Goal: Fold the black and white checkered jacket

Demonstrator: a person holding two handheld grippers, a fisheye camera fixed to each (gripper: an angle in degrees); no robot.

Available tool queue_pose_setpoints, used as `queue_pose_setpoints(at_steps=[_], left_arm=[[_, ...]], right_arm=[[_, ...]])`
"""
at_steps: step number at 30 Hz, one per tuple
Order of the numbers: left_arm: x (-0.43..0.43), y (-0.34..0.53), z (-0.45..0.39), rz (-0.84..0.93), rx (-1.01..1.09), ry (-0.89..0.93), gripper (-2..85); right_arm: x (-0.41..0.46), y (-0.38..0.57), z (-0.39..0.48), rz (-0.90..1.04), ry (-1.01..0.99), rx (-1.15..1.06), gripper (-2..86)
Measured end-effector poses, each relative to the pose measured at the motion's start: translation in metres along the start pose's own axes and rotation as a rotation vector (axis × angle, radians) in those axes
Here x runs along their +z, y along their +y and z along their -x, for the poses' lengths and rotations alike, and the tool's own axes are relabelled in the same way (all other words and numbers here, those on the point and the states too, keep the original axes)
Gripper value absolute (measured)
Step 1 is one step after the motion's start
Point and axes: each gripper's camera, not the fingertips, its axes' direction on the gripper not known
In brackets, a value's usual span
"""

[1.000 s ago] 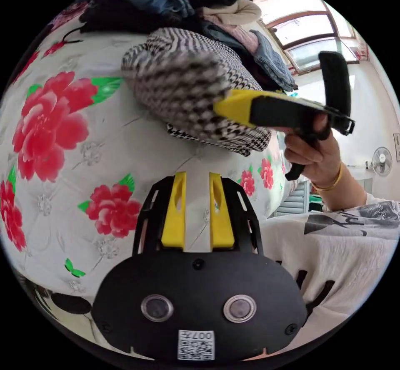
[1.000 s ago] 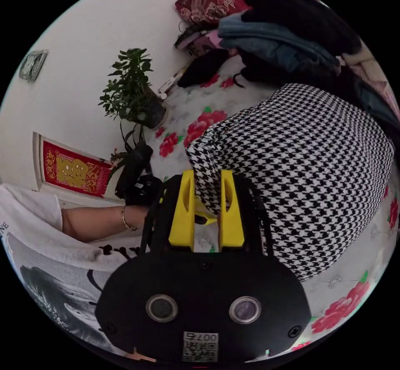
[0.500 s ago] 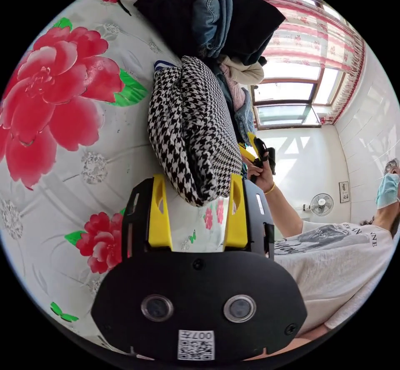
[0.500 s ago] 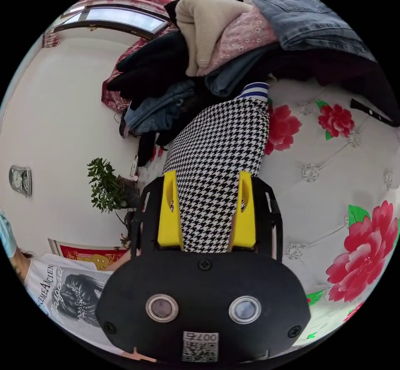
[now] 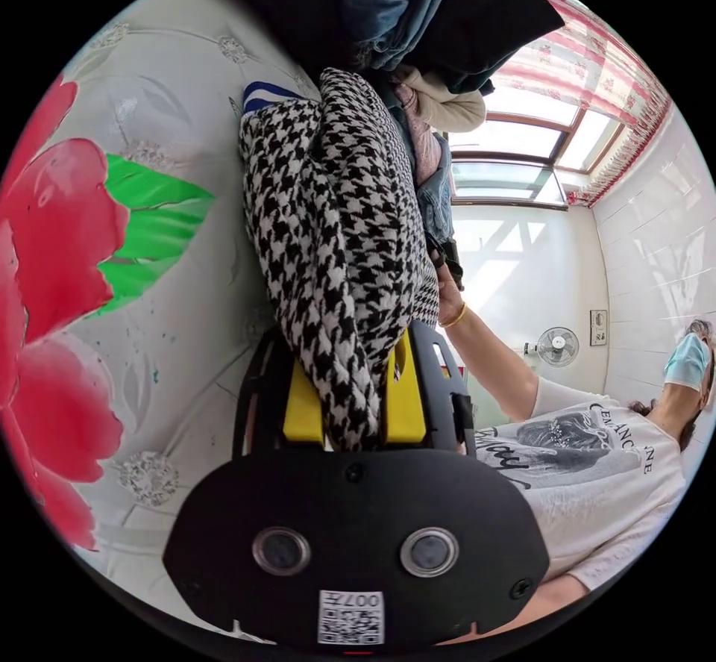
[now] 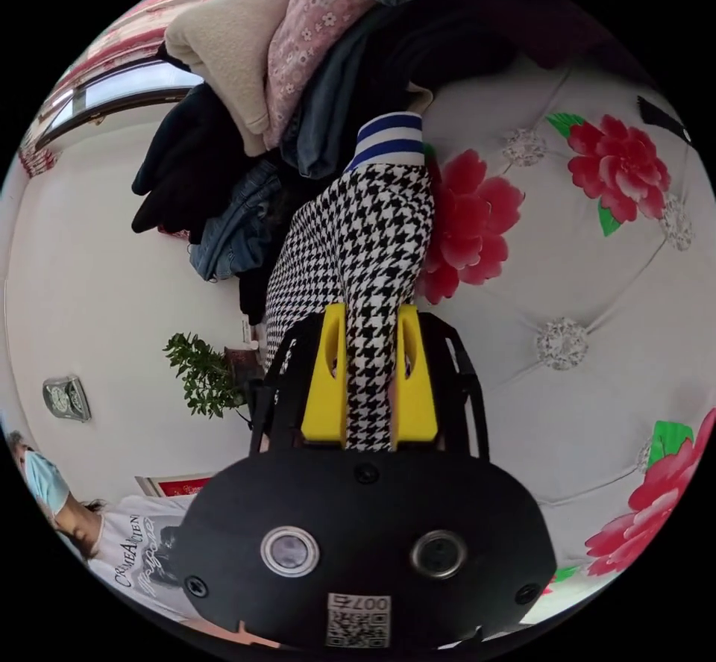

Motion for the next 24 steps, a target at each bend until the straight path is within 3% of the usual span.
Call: queue_pose_setpoints(at_steps=[6, 13, 19, 24], left_arm=[[-0.019, 0.005, -0.002, 0.031, 0.059, 0.002, 13.1], [-0.035, 0.038, -0.001, -0.032, 0.045, 0.014, 18.1], [-0.042, 0.078, 0.011, -0.097, -0.048, 0.009, 18.6], [-0.022, 0.086, 0.011, -0.132, -0.071, -0.036, 17.5]], right_arm=[[-0.039, 0.082, -0.013, -0.122, -0.087, -0.046, 8.3], [-0.073, 0.214, -0.102, -0.252, -0.229, 0.253, 10.1], [-0.103, 0.194, -0.119, -0.285, -0.069, 0.224, 11.8], [-0.086, 0.160, -0.121, -0.210, -0.086, 0.147, 8.2]])
